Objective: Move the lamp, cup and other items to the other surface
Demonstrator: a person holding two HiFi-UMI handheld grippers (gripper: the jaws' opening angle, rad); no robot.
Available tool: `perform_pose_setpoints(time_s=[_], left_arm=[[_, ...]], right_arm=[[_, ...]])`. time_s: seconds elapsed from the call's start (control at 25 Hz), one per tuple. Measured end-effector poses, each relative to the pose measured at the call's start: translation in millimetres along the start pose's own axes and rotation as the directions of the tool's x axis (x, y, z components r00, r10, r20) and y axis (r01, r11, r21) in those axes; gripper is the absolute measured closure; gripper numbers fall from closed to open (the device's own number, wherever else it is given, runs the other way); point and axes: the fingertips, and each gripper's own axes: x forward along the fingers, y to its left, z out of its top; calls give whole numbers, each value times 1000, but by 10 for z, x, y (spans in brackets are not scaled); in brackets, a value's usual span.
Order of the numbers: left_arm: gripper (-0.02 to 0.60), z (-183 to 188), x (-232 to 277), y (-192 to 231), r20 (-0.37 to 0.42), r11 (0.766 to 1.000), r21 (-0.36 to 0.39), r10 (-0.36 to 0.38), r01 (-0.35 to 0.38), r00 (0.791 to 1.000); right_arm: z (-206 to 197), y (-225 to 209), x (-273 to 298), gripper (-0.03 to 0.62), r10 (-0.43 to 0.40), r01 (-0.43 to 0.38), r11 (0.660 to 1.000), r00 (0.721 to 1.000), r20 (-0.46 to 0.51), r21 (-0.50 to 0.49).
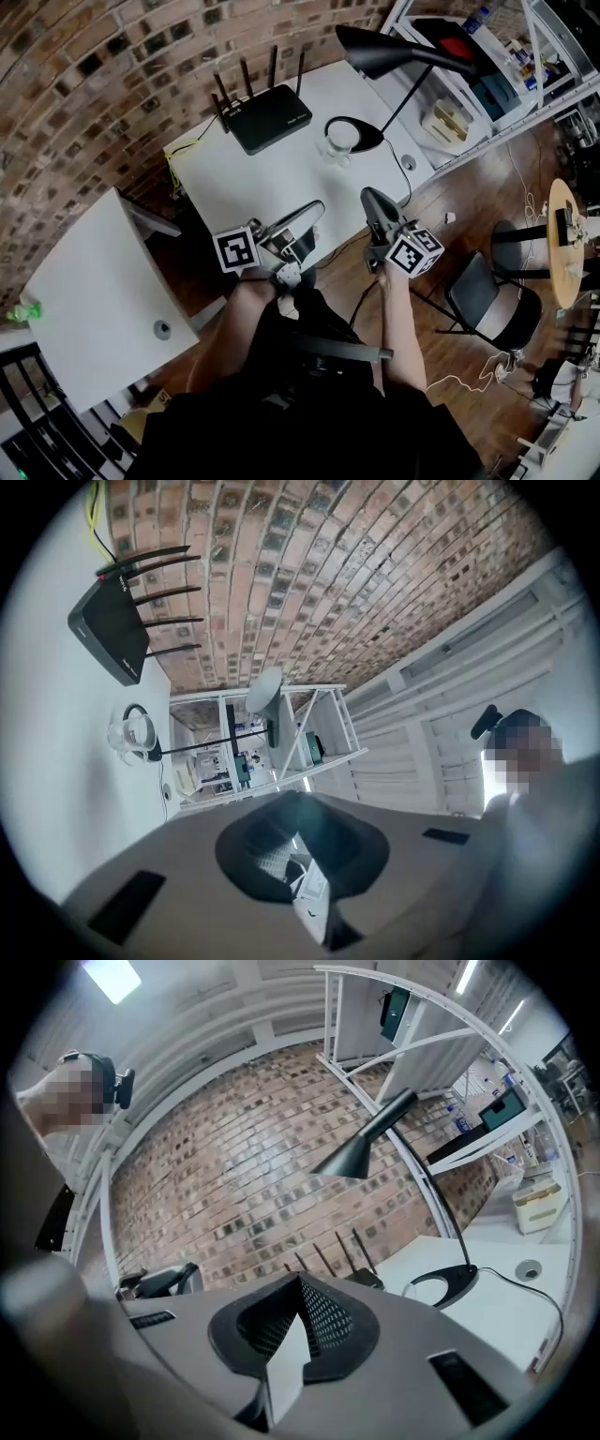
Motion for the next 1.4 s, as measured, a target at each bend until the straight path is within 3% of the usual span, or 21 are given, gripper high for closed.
perform_pose_setpoints(time_s=[0.16,0.32,0.48,0.6,0.72,0.88,1.08,1.28,1.4], left_arm=[[578,52,-296,-217,43,1000,10,-19,18,999],[578,223,-625,-412,126,998,68,-4,-5,992],[578,361,-972,-563,219,990,126,38,-67,975],[578,352,-1173,-656,284,982,151,69,-115,956],[578,231,-1240,-731,337,975,160,95,-156,937],[578,11,-1248,-827,397,958,187,128,-217,909],[577,-269,-1185,-975,466,930,249,128,-269,875],[577,-518,-1503,-1239,579,879,285,159,-382,799],[577,-638,-1777,-1464,653,843,290,172,-454,737]], right_arm=[[54,524,120,569,74,-74,997,997,-1,7],[73,1012,418,569,189,-188,982,981,-34,24],[-11,1450,595,569,325,-319,942,945,-39,107],[-131,1719,617,569,429,-414,892,902,-47,183],[-217,1933,534,569,530,-495,821,846,-57,285],[-339,2313,316,569,685,-597,673,726,-63,438],[-395,2558,-4,569,794,-647,548,602,-86,531],[-527,2937,-224,569,873,-666,422,482,-77,615],[-670,3267,-323,569,909,-649,335,414,-52,683]])
